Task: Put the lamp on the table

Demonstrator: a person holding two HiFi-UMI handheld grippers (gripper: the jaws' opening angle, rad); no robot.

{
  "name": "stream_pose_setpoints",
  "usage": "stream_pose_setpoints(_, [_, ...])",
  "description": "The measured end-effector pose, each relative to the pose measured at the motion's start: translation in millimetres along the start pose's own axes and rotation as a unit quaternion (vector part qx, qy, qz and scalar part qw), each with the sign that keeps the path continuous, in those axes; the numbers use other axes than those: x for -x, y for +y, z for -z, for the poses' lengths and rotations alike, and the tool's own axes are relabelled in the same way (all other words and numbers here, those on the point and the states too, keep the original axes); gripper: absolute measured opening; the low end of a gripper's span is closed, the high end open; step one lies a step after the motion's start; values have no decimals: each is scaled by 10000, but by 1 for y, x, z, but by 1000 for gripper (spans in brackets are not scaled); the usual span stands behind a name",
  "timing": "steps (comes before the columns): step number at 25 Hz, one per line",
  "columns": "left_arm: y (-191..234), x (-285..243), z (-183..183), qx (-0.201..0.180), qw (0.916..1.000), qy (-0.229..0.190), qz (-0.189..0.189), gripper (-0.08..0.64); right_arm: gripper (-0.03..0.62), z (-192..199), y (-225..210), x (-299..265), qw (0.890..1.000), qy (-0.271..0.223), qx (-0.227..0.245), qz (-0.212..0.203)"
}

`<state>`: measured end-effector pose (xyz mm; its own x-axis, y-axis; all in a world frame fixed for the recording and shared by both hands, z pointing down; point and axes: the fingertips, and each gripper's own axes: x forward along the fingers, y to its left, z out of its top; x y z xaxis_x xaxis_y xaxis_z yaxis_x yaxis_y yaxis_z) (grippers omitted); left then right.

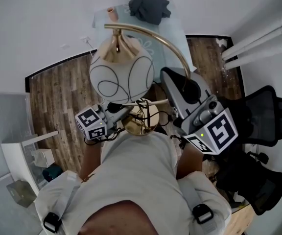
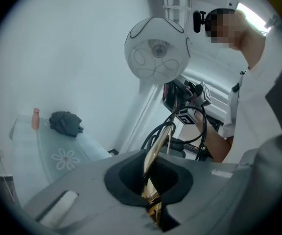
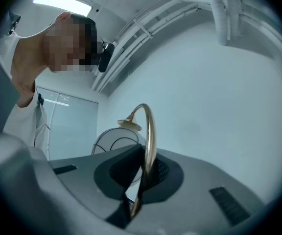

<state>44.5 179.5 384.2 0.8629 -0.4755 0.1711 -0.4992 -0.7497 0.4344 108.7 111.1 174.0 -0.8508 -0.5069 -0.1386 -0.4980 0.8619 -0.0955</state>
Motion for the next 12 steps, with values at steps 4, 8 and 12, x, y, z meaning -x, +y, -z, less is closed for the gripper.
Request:
stream_pose_setpoints(4, [7,-15,-8,-1,9999,-57,-143,0,2,-5,-18,-2,9998,-51,-43,-204])
stream_pose_setpoints(8, [15,-28,-14,10,9997,-76,-214,0,2,-6,-34,-6,9996,-36,-20,-294])
stream_pose_setpoints(12, [24,-36,-21,35,9997,-76,-236,-1,2,-7,-48,-13,9995,-25,-25,-309])
